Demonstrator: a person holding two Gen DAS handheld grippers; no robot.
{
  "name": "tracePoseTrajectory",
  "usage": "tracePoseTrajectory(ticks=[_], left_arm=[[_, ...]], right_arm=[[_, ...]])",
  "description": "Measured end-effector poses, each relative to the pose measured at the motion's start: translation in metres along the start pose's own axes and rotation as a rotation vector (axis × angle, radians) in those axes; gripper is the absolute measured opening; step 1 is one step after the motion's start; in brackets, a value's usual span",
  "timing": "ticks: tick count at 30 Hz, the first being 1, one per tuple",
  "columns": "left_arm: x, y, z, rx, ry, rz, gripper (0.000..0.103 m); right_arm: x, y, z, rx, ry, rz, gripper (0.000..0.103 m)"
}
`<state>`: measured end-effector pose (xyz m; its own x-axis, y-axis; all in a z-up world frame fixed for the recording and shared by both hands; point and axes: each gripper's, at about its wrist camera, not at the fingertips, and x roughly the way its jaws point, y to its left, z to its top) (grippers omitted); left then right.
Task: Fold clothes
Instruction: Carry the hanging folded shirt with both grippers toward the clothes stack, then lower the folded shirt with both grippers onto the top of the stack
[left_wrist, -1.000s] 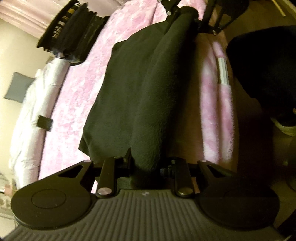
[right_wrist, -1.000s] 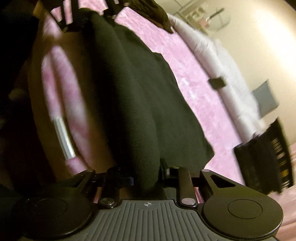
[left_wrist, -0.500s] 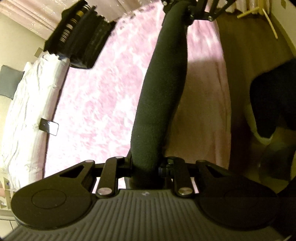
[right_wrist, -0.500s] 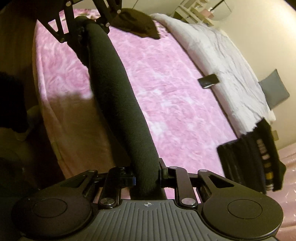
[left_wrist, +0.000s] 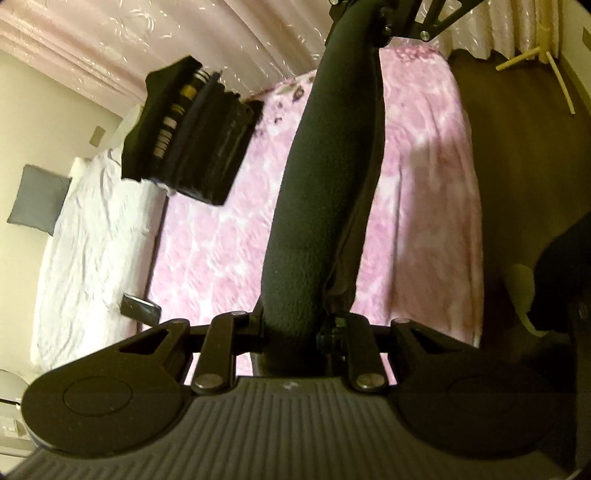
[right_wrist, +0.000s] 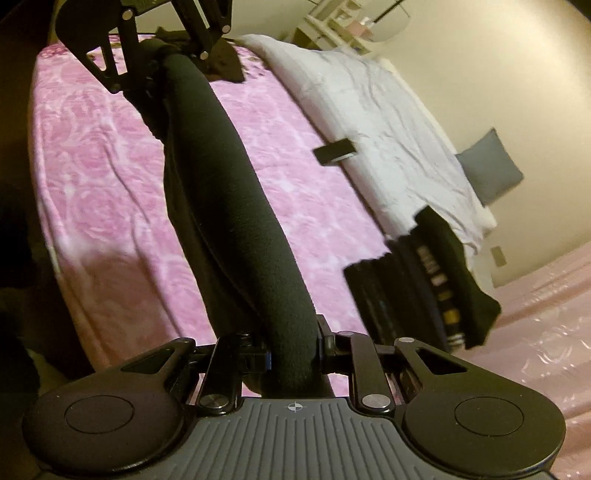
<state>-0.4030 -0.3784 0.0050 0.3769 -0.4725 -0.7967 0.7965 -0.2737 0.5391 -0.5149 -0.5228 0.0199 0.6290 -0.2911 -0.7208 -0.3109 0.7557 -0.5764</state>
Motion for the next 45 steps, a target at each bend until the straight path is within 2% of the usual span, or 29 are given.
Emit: tracePoseTrajectory(ticks=[12, 19, 25, 30, 36, 45], left_arm=[[0.019, 0.034, 0.03, 0.106, -0.12, -0.013, 0.019], [0.033, 0.062, 0.026, 0.148, -0.179, -0.015, 0.019], [0.043, 0.082, 0.023, 0.159, -0.199, -0.014, 0.019], [0.052, 0.097, 0.031, 0.149, -0.203, -0.009, 0.019], [0.069, 0.122, 0.059, 0.12, -0.181, 0.013, 0.019], [0.118, 0.163, 0.129, -0.02, -0.056, 0.059, 0.019]], right_arm=[[0.001, -0.031, 0.001, 0.078, 0.117, -0.088, 0.019], [0.013, -0.042, 0.02, 0.099, 0.155, -0.122, 0.019], [0.024, -0.059, 0.028, 0.097, 0.162, -0.124, 0.019], [0.034, -0.081, 0.025, 0.087, 0.152, -0.12, 0.019], [0.056, -0.126, 0.008, 0.034, 0.105, -0.084, 0.019], [0.108, -0.223, -0.037, -0.108, -0.023, 0.006, 0.019]])
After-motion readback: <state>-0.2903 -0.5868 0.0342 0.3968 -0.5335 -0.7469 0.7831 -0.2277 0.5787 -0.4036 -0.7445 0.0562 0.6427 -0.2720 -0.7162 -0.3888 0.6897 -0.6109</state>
